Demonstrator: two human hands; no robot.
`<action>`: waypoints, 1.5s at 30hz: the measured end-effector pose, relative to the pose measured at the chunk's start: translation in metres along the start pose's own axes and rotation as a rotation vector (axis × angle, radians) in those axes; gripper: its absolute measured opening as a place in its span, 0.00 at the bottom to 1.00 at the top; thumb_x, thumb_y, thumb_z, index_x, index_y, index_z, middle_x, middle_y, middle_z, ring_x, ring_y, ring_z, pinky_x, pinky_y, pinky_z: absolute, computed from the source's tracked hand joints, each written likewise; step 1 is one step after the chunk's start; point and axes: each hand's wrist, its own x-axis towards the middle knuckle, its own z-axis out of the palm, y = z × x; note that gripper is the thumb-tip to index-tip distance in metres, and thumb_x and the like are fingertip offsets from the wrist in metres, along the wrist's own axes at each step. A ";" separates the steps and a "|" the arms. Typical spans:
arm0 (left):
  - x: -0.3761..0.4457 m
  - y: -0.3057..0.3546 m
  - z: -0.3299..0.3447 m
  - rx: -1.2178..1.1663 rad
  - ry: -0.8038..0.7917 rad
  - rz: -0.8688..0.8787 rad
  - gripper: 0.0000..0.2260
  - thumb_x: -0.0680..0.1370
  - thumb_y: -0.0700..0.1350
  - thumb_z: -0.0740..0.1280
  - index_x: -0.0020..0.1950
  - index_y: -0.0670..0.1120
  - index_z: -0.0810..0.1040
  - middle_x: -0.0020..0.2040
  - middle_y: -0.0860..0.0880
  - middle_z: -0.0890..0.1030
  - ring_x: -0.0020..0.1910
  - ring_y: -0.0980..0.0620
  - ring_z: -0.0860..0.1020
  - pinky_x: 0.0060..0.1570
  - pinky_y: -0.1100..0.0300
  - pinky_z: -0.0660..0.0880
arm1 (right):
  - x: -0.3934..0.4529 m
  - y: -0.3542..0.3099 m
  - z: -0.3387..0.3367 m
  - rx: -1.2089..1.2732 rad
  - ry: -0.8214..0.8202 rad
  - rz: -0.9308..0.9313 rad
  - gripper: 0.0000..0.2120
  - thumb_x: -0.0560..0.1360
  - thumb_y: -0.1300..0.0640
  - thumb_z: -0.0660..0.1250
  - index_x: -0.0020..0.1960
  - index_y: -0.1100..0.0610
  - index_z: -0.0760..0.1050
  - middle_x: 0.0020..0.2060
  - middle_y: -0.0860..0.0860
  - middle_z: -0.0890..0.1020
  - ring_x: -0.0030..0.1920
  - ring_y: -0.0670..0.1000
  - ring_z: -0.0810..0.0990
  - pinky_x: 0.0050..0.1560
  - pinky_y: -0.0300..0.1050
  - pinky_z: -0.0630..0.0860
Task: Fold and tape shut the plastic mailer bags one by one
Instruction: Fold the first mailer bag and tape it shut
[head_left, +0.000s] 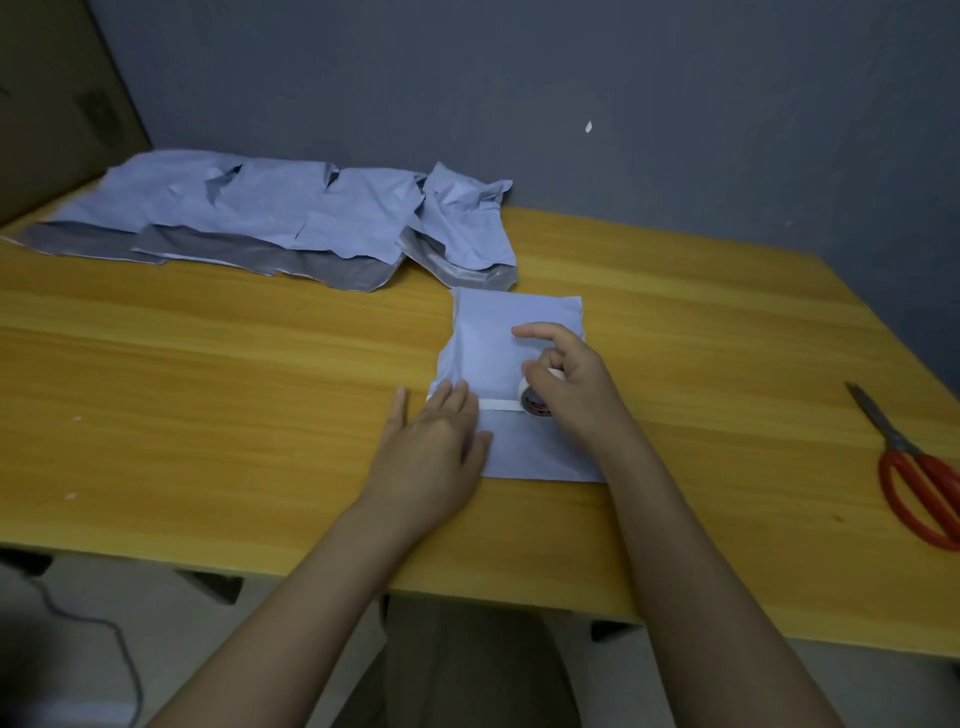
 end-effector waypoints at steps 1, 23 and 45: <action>-0.002 -0.001 -0.001 -0.004 -0.017 0.009 0.23 0.83 0.52 0.50 0.78 0.47 0.55 0.78 0.52 0.52 0.76 0.58 0.46 0.72 0.49 0.35 | 0.000 0.000 0.000 0.002 0.004 -0.003 0.14 0.78 0.67 0.61 0.61 0.56 0.74 0.24 0.45 0.68 0.25 0.41 0.68 0.29 0.31 0.68; 0.007 0.014 0.008 0.217 0.028 0.169 0.29 0.81 0.57 0.39 0.77 0.44 0.56 0.77 0.47 0.58 0.76 0.52 0.55 0.73 0.55 0.49 | -0.001 0.007 0.000 0.052 0.025 -0.025 0.14 0.78 0.68 0.62 0.62 0.60 0.73 0.21 0.42 0.70 0.25 0.39 0.70 0.30 0.29 0.68; 0.018 0.011 0.009 0.289 0.341 0.213 0.20 0.76 0.53 0.52 0.45 0.47 0.83 0.34 0.50 0.78 0.32 0.49 0.78 0.19 0.62 0.67 | -0.013 0.020 -0.015 0.015 0.032 -0.047 0.10 0.74 0.54 0.70 0.41 0.60 0.75 0.31 0.49 0.75 0.32 0.45 0.71 0.34 0.36 0.68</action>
